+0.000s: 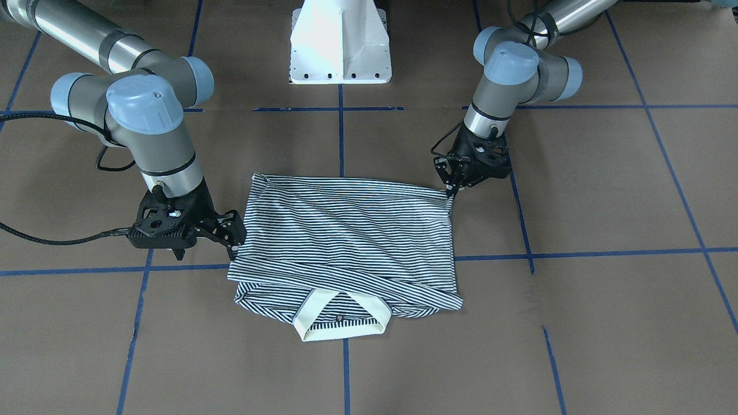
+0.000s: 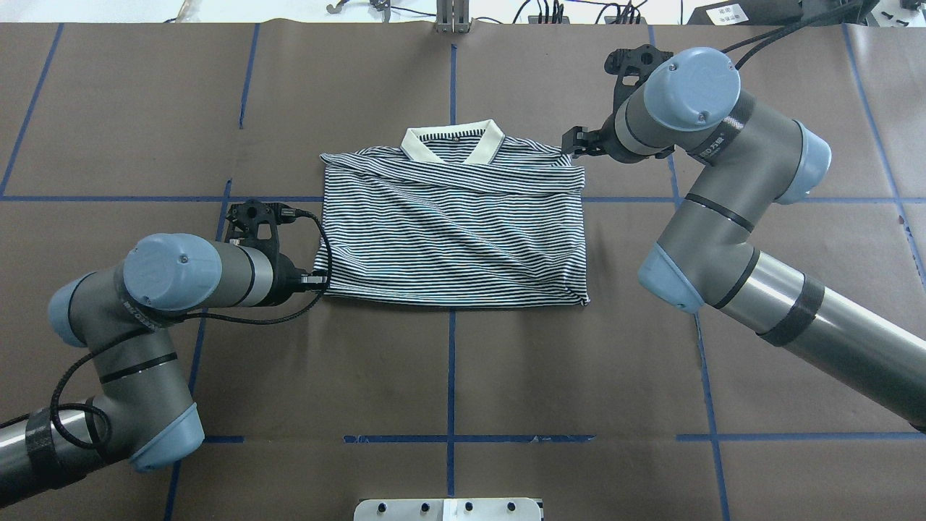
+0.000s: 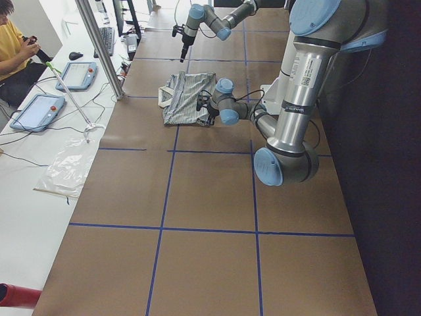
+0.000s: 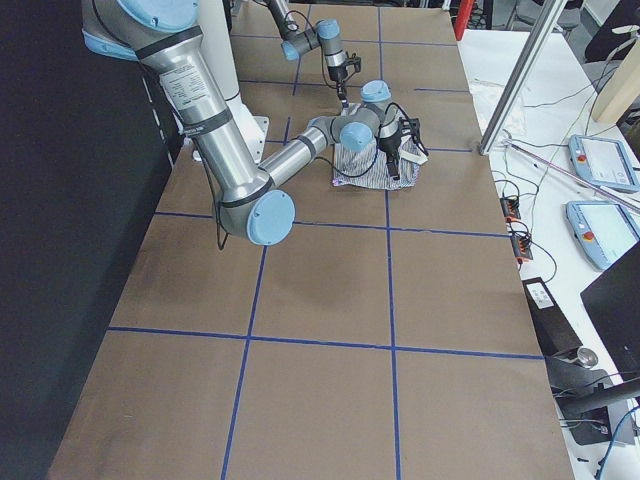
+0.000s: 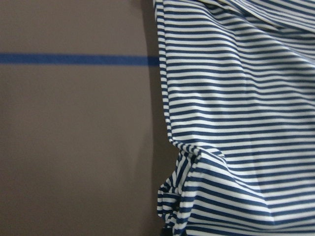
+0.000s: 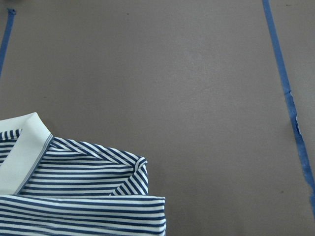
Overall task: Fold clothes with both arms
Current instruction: 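Drag the folded shirt away from the robot with the left gripper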
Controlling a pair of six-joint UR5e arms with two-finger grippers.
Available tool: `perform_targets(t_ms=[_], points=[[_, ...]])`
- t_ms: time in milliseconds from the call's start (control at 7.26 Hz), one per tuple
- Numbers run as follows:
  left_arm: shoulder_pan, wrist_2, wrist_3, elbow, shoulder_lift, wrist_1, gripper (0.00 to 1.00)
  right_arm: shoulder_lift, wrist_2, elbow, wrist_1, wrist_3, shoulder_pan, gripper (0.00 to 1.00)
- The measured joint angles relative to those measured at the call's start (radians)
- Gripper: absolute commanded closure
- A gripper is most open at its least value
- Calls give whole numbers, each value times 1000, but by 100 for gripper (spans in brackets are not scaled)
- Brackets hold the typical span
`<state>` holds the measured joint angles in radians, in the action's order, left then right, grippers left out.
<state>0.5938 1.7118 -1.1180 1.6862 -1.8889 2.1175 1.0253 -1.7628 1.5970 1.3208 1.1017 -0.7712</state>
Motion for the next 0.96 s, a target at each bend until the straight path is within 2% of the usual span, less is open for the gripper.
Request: perform_targets(t_ms=[138,413,689,826,964], points=[[61,1,70,-51,-15,3,100,0,1,-1,0,5,0,0],[167,-13,153,-222,-125,8,100,2,3,-1,0,11,0,0],[224,-80,190,-496,-321,51,100,4,6,3,0,17,0,0],[245,-98,203,-624,-392,114,94,5,6,7,0,26,0,0],[268,-108,231,-707,-426,167,1,5,6,10,0,35,2,0]])
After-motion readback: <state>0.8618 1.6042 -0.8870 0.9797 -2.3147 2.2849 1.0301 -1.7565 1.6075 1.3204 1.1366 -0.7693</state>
